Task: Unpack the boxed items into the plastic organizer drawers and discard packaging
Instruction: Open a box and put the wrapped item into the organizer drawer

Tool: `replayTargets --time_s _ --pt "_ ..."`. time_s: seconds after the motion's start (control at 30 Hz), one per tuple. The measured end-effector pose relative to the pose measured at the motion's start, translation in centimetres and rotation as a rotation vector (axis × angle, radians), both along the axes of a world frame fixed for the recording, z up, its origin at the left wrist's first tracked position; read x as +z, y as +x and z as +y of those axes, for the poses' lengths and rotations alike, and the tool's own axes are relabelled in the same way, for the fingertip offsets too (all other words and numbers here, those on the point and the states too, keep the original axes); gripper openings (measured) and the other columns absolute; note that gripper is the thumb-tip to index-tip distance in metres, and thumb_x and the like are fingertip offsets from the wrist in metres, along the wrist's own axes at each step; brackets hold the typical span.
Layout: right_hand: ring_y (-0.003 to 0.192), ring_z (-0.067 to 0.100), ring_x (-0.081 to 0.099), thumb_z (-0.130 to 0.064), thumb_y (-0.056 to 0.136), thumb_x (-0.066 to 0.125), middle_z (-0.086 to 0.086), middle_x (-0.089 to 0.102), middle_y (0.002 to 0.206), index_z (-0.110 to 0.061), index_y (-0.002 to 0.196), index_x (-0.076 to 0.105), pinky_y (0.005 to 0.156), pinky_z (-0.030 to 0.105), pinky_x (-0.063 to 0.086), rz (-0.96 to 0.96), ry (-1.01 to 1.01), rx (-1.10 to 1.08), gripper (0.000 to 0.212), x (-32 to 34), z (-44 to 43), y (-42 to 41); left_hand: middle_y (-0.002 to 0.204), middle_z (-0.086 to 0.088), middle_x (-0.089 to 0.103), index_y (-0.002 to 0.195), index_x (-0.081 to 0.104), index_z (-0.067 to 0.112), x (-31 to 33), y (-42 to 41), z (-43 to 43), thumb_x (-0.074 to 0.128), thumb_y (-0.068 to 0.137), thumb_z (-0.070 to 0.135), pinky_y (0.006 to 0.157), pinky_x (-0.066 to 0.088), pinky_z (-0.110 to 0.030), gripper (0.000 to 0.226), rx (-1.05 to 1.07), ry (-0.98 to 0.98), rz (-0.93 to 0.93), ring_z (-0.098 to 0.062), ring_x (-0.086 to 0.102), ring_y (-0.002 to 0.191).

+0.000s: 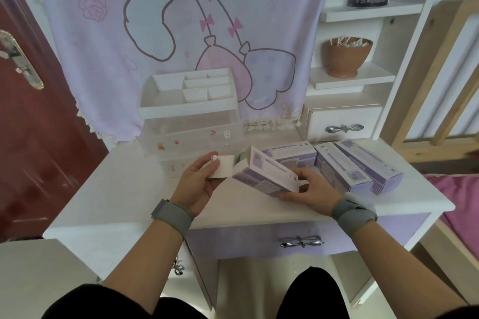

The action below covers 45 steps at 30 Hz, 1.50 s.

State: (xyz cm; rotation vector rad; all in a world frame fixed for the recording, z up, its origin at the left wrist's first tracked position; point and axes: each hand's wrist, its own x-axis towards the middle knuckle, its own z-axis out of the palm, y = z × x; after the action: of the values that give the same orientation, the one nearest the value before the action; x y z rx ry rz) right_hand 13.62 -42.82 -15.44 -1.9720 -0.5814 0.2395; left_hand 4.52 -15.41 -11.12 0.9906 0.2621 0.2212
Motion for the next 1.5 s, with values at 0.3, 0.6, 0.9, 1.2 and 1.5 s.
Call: replayTargets --time_s 0.3,0.6,0.9,1.2,1.5 --pt "0.079 0.011 0.05 -0.099 0.047 0.044 -0.011 0.05 0.087 -0.035 0.086 0.059 0.076 0.033 0.048 -0.354 -0.593 -0.156 0.077 -0.4 0.9 -1.0 0.094 -0.015 0.069 0.092 0.057 0.01 4.8 1.7 -4.5 0.054 0.094 0.0 0.072 0.06 -0.027 0.011 0.014 0.272 -0.139 -0.026 0.068 0.091" --pt "0.104 0.013 0.056 -0.018 0.09 0.059 0.003 0.06 0.123 -0.023 0.128 0.057 0.087 0.023 0.043 -0.075 -0.23 -0.063 0.038 3.2 -1.8 -0.4 0.109 -0.017 0.063 0.099 0.064 0.005 6.9 3.7 -5.7 0.049 0.096 -0.001 0.066 0.061 -0.03 0.016 -0.108 0.354 -0.052 -0.027 0.065 0.09" --pt "0.105 0.013 0.062 -0.025 0.081 0.071 -0.004 0.06 0.121 -0.032 0.127 0.056 0.086 0.031 0.053 0.138 0.221 0.048 0.049 10.0 -1.3 0.0 0.096 -0.008 0.074 0.09 0.072 0.013 6.4 4.1 -5.6 0.046 0.095 0.002 0.077 0.06 -0.046 0.029 -0.151 0.313 -0.03 -0.024 0.071 0.084" --pt "0.068 0.012 0.065 -0.009 0.091 0.061 0.002 0.072 0.083 -0.023 0.102 0.07 0.06 0.022 0.056 0.115 0.322 -0.03 0.02 9.2 1.1 0.2 0.104 -0.009 0.073 0.11 0.066 0.012 4.7 3.6 -4.9 0.045 0.1 0.013 0.071 0.059 -0.039 0.024 -0.168 0.334 -0.018 -0.025 0.072 0.088" --pt "0.068 0.021 0.072 0.002 0.09 0.06 0.013 0.068 0.087 -0.005 0.119 0.06 0.059 0.03 0.06 0.265 0.546 -0.138 0.03 9.3 1.0 -0.8 0.121 0.012 0.06 0.124 0.049 0.03 -1.4 2.4 -4.1 0.066 0.08 0.016 0.082 0.05 -0.016 0.05 -0.517 0.903 0.068 -0.007 0.056 0.115"
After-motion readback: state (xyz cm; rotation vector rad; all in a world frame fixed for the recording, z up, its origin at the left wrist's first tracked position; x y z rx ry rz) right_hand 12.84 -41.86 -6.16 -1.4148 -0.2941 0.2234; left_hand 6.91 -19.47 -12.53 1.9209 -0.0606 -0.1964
